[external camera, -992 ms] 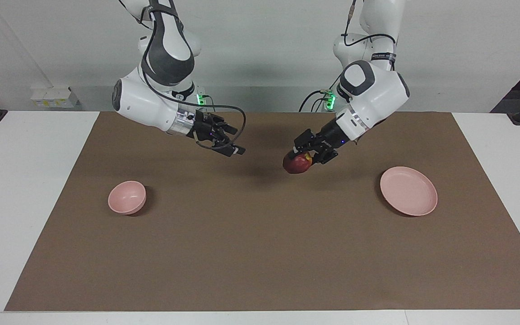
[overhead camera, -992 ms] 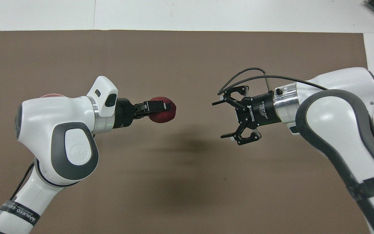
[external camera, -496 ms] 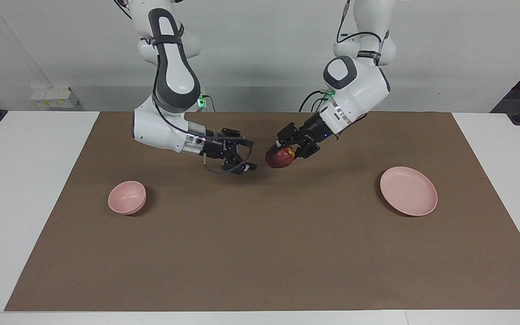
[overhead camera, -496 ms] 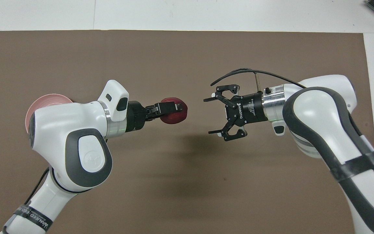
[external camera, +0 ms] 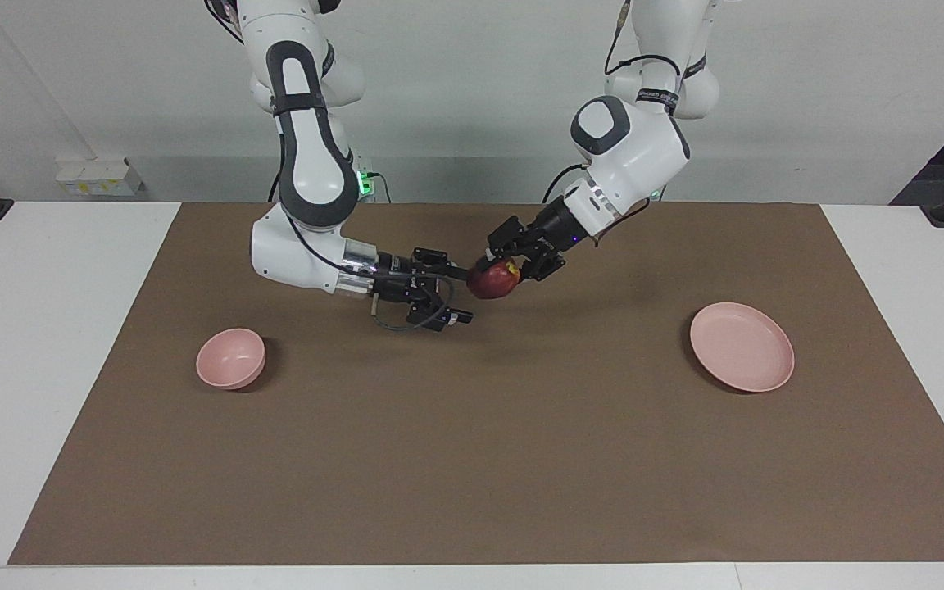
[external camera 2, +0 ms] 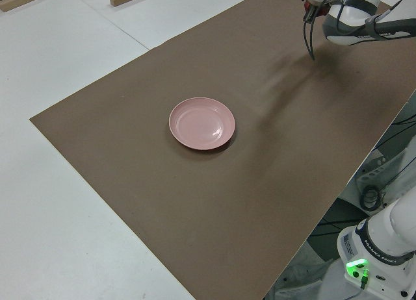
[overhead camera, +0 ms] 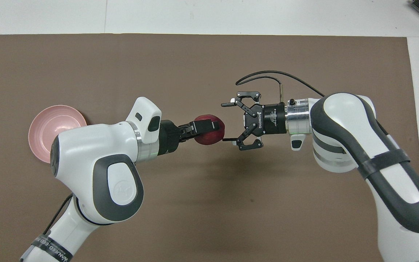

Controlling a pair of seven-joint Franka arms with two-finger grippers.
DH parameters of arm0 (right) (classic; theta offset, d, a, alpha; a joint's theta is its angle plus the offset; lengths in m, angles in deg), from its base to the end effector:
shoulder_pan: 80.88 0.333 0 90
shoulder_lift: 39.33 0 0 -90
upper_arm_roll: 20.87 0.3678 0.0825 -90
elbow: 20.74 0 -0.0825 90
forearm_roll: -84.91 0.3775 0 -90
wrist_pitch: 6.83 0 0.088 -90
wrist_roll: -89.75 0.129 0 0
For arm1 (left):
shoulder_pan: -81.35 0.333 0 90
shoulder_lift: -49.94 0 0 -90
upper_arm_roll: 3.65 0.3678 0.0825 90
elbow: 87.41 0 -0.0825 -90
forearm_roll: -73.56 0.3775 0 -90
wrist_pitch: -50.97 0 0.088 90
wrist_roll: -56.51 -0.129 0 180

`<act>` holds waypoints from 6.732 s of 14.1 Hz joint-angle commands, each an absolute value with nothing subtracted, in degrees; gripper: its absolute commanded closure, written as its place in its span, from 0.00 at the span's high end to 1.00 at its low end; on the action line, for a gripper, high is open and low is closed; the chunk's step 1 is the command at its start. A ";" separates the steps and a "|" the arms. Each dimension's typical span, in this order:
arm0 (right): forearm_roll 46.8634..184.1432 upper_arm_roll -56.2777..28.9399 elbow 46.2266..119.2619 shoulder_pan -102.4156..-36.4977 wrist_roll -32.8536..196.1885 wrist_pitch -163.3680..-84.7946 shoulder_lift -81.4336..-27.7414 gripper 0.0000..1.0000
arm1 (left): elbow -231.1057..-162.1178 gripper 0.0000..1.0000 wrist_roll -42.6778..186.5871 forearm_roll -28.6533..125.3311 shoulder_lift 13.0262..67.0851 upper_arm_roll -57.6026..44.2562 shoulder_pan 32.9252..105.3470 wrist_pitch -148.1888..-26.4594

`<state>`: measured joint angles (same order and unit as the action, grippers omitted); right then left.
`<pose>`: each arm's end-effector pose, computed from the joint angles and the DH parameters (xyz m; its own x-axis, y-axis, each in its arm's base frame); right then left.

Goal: Move apple from plate to bowl

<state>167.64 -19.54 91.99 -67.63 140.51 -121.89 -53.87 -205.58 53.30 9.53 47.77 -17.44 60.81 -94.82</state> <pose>0.5837 0.2324 0.4165 0.1009 -0.3440 -0.9335 -0.9943 -0.0037 -0.1061 0.4953 -0.3360 0.4998 0.9770 0.2029 0.0662 0.0768 -0.6238 0.7778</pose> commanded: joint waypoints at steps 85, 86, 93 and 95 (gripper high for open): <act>65.31 -19.81 107.74 -87.20 136.51 -154.23 -40.83 0.00 | -170.91 1.00 45.70 71.63 50.38 -2.59 78.89 -34.72; 65.40 -19.81 107.75 -87.30 136.77 -154.05 -40.74 0.00 | -170.91 1.00 45.70 71.46 50.29 -2.59 78.89 -34.72; 73.03 -19.81 104.77 -88.97 136.34 -154.23 -45.74 0.00 | -170.82 1.00 46.05 71.45 50.55 -2.94 78.89 -34.46; 73.75 -19.73 104.24 -88.97 136.78 -155.02 -48.64 0.00 | -170.91 1.00 46.14 71.45 50.73 -3.03 78.80 -34.46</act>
<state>72.56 -20.17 105.95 -88.65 135.74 -153.45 -45.38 -171.39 46.38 72.11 50.19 -3.00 78.75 -35.77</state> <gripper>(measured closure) 0.185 0.000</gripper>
